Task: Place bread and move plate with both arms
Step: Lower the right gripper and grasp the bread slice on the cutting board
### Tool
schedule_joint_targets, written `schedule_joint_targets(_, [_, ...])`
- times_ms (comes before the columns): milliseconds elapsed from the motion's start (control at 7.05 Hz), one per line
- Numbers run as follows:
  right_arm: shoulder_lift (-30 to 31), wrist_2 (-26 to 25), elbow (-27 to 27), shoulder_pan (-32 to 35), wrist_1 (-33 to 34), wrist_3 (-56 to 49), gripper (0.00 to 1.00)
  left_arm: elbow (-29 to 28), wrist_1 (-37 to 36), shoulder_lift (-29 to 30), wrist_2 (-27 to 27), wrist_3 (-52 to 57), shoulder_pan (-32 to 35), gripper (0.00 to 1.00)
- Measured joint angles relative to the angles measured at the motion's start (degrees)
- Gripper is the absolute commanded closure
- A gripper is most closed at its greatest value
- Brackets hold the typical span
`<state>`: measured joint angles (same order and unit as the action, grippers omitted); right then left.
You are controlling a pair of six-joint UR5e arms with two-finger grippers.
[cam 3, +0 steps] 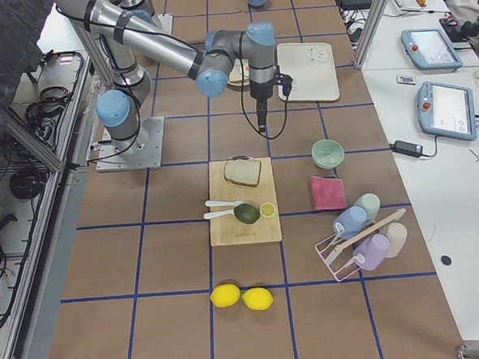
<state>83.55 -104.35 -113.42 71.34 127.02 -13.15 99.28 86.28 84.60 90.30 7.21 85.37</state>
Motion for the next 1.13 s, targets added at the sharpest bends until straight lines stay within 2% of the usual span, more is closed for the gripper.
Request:
schedule_joint_targets(284, [-5.13, -2.17, -6.28, -2.21, 11.16, -2.02, 0.19, 0.0, -0.07, 0.06, 0.01, 0.0, 0.05, 0.0])
schedule_joint_targets(567, [-8.27, -3.38, -8.71, -3.23, 15.22, -2.94, 0.44, 0.01, -0.06, 0.07, -0.01, 0.0, 0.04, 0.0])
schedule_joint_targets(709, [-8.74, -3.58, -9.58, -3.5, 15.39, -3.14, 0.52, -0.01, -0.08, 0.05, 0.03, 0.0, 0.03, 0.0])
schedule_joint_targets(1134, [-8.83, -3.96, -10.81, -3.72, 14.98, -3.44, 0.6, -0.04, -0.07, 0.04, 0.05, 0.0, 0.06, 0.0])
